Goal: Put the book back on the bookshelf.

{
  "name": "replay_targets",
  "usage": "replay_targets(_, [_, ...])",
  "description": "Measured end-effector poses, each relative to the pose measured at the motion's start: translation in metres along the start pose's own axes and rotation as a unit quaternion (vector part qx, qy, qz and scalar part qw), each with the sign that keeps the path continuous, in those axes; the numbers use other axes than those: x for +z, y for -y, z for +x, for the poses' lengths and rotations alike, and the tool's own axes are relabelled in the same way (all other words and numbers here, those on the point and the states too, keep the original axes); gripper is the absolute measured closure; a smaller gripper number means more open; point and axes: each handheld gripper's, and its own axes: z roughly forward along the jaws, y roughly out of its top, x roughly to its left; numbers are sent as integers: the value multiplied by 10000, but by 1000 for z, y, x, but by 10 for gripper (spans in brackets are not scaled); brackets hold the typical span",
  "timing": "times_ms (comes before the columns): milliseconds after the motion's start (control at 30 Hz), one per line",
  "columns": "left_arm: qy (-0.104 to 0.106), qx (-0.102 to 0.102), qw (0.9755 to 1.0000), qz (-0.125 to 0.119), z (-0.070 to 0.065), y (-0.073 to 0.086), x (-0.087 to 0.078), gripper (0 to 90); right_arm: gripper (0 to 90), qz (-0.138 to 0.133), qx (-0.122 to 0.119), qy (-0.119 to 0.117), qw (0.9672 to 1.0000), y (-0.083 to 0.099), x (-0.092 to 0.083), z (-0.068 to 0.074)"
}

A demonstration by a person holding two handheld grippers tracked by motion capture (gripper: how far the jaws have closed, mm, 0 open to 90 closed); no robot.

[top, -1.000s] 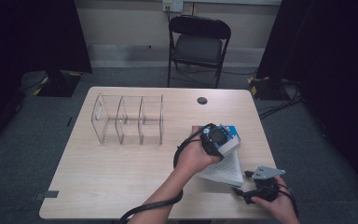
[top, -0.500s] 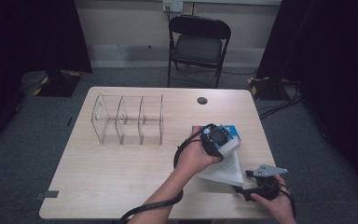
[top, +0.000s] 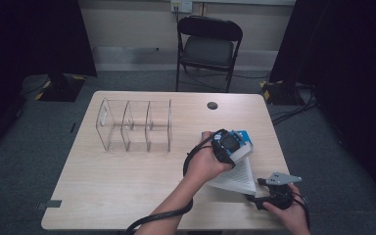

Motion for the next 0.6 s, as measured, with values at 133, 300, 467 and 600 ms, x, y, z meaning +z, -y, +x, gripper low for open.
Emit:
replay_targets(133, [-12,9,10000,7,0,0,0,748,202,-5,-24,57,10000,-1,1,-1])
replay_targets(300, [-27,43,10000,39,-1,0,1,748,211,-5,-20,60,10000,-2,2,-1])
replay_targets(467, [0,53,10000,65,-2,0,2,747,235,16,-98,260,9996,-6,8,0])
replay_targets(600, [-91,101,9998,122,-3,1,0,748,174,65,-79,289,9995,-10,13,0])
